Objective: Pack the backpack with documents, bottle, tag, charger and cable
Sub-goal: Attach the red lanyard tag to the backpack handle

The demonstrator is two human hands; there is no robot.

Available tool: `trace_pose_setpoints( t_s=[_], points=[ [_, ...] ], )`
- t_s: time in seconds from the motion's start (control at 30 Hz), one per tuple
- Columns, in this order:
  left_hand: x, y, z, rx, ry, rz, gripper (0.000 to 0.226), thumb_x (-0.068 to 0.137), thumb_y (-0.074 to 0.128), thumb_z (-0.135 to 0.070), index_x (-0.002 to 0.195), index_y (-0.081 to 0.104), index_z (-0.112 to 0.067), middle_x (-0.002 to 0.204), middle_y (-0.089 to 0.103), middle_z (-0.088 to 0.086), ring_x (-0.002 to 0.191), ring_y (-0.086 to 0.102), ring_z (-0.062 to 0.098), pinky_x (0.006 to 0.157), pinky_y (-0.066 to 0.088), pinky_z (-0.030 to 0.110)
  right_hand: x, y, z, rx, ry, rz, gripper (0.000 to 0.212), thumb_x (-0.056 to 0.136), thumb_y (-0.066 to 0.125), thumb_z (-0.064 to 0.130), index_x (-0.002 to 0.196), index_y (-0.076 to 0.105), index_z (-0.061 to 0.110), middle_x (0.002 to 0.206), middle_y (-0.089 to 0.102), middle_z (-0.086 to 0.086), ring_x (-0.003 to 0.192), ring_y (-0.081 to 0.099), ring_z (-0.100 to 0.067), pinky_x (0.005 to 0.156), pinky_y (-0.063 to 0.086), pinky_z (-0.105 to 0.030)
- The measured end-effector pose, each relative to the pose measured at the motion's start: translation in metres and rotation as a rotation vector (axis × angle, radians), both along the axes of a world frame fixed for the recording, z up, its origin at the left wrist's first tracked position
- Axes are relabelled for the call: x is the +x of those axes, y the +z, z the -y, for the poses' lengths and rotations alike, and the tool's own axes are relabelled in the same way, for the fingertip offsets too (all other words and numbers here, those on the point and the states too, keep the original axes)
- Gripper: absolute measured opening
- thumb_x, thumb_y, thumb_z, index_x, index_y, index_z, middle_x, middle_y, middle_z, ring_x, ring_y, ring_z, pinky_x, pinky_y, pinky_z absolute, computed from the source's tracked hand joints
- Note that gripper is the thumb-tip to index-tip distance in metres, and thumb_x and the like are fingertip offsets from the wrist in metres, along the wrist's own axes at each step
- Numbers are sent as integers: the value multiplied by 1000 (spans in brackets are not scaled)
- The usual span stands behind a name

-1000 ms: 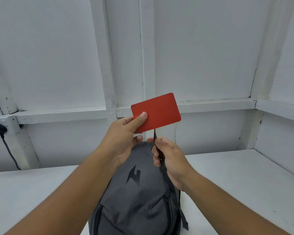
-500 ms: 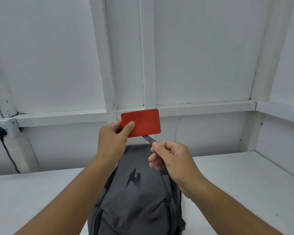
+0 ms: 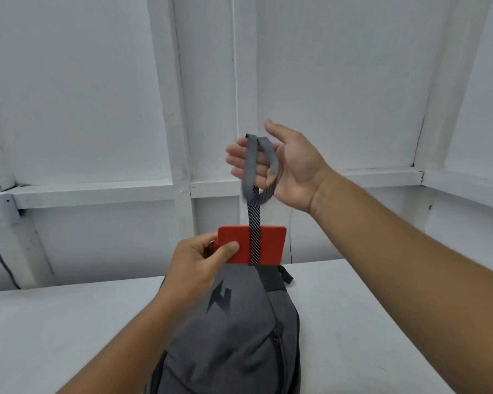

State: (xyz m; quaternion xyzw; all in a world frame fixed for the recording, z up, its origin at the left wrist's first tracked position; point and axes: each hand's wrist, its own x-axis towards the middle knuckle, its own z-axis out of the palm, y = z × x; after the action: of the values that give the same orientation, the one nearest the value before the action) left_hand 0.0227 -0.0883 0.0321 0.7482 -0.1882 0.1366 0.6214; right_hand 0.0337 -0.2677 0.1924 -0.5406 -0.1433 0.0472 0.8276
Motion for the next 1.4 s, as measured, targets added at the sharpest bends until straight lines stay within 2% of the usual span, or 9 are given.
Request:
trace_pose_setpoints(
  t_s=[0.27,0.4,0.47,0.57,0.7,0.9,1.07,1.2,1.4],
  points=[
    [-19,12,-2,-302,-126,-123,46,69,82,-61,104,81,-31,104,80,9,107,72,35,100,54,56,26,-75,-3,-116,219,-246,101,87,33,84,131,63,-1,126,68,-23,118,65,-37,108,45,-54],
    [-13,23,-9,-390,-66,-100,37,74,80,-48,102,82,-25,101,81,8,98,77,24,92,60,44,8,-124,-7,-107,403,-181,102,83,27,91,133,64,10,130,66,-23,122,62,-42,103,45,-64],
    [-9,28,-14,-373,10,-74,31,75,77,-47,96,82,-24,92,81,3,86,77,16,82,61,36,-3,-141,-7,-119,465,-184,112,80,25,93,127,64,-1,107,69,-22,110,65,-42,104,43,-59],
    [0,29,-22,-342,90,-72,29,74,74,-48,96,78,-28,92,82,-1,91,76,22,80,61,35,-22,-149,-9,-15,499,-236,84,92,35,76,105,63,-2,69,56,-12,74,61,-33,89,49,-51],
    [8,31,-30,-271,195,-52,44,76,69,-52,109,75,-24,83,79,-13,70,69,-2,71,52,19,-47,-144,-20,-138,311,-201,28,105,49,31,93,58,8,62,46,-3,57,53,-18,64,56,-37],
    [10,20,-41,6,298,167,15,88,72,-38,102,74,-33,88,77,-16,81,72,0,73,56,13,-75,-114,-26,-357,311,-130,41,107,41,26,76,66,16,68,66,-14,62,68,-27,57,59,-35],
    [-2,7,-40,80,49,198,9,85,75,-33,91,81,-36,81,78,-4,70,69,6,68,53,18,-44,-52,-20,-360,118,-102,42,101,53,36,64,64,20,59,67,-4,52,68,-19,42,50,-23],
    [-14,5,-34,60,-93,100,19,85,74,-43,103,80,-42,96,81,-6,90,77,15,78,62,26,-13,-30,-24,-189,120,-243,42,103,50,40,102,67,2,91,78,-15,77,78,-24,55,61,-29],
    [-20,-4,-42,-106,-104,-49,37,78,82,-53,105,82,-28,100,82,4,97,78,25,88,63,40,9,-51,-14,-207,467,-254,109,84,44,84,145,37,-6,142,54,-30,130,56,-41,109,46,-51]
  ],
)
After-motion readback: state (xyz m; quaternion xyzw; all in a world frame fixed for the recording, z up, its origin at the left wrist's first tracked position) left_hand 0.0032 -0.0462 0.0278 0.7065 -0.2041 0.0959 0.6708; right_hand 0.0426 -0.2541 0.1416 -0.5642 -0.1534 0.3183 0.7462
